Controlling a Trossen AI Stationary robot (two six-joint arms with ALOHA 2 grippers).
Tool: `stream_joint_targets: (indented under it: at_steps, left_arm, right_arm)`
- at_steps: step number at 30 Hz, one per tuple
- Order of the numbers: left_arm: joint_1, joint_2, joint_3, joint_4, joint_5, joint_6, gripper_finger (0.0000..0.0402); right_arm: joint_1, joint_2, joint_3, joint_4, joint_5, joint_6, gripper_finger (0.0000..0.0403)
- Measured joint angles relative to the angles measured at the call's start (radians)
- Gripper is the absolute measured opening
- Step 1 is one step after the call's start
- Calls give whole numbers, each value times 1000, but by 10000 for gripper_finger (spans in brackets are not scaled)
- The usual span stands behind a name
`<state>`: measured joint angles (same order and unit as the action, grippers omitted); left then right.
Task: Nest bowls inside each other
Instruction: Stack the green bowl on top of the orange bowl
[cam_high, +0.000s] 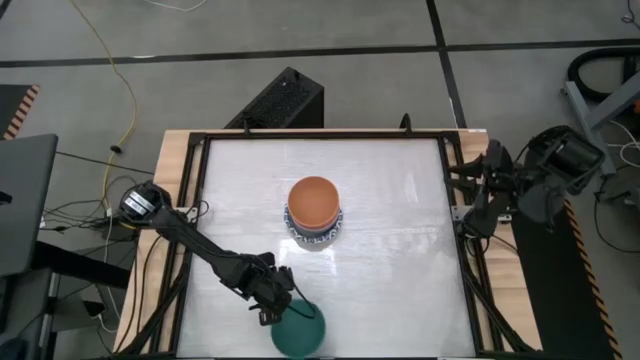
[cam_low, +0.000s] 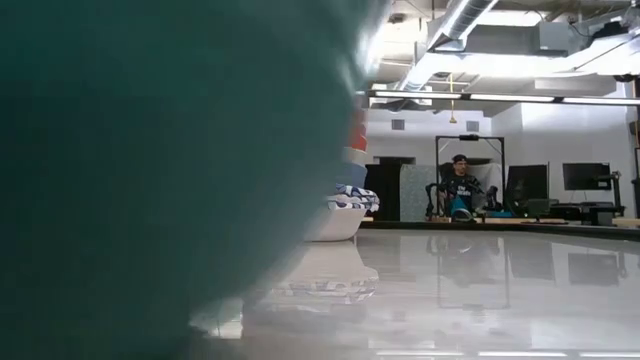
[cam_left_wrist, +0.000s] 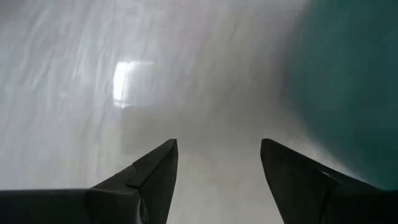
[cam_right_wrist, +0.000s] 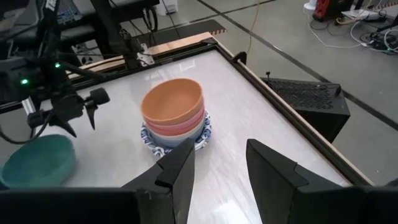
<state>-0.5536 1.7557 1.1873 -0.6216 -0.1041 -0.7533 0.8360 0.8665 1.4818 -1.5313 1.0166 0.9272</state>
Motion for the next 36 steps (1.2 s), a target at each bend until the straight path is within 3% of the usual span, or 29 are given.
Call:
stream_joint_targets:
  at_steps: [16, 23, 36]
  left_arm:
    - [6, -129, 1, 79, 21, 36, 219]
    - [-5, -96, 1, 119, 37, 125, 221]
    - [13, -86, 1, 124, 22, 60, 270]
  right_arm:
    - [0, 11, 0, 1, -7, 18, 166]
    - [0, 23, 0, 2, -7, 18, 166]
    - [0, 37, 0, -1, -20, 14, 166]
